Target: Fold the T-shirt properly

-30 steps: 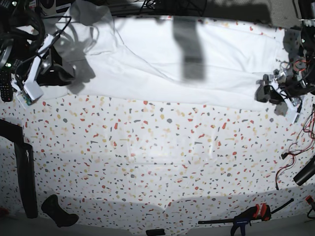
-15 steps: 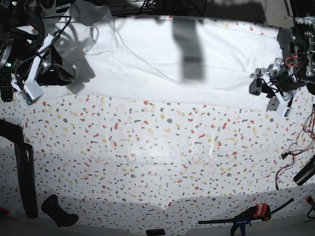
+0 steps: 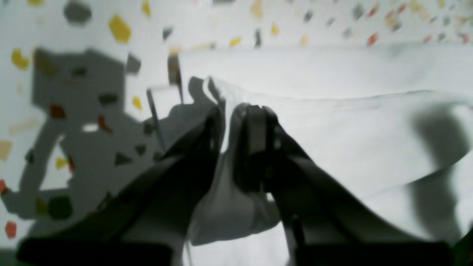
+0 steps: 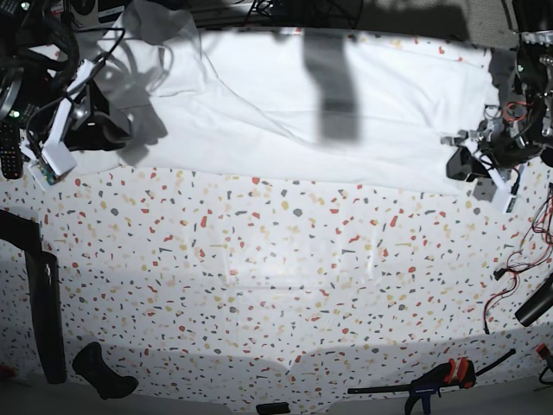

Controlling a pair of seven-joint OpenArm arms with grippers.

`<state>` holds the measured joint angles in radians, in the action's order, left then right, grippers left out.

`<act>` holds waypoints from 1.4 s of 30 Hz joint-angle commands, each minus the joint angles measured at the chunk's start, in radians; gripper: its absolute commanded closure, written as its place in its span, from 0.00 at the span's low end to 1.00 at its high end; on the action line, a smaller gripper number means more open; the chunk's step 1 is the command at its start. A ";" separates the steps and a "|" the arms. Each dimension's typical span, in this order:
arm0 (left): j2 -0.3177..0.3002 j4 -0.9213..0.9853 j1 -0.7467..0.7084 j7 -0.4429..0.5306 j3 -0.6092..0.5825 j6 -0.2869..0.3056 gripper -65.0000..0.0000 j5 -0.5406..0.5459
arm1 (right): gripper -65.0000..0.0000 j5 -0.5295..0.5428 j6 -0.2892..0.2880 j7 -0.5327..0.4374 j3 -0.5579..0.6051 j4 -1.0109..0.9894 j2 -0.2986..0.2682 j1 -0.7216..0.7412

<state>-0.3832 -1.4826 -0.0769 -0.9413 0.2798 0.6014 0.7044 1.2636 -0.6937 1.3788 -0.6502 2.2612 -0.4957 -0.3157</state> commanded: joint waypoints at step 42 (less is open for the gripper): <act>-0.251 -0.114 -0.142 -0.409 0.008 0.097 1.00 0.599 | 0.85 -0.396 -0.004 -0.220 -0.008 -0.233 0.268 0.003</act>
<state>-0.6136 -1.5826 -0.2214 -1.3468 0.2794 0.6922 1.2709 0.8467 -0.6933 1.1816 -0.6540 2.0121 -0.2180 -0.3168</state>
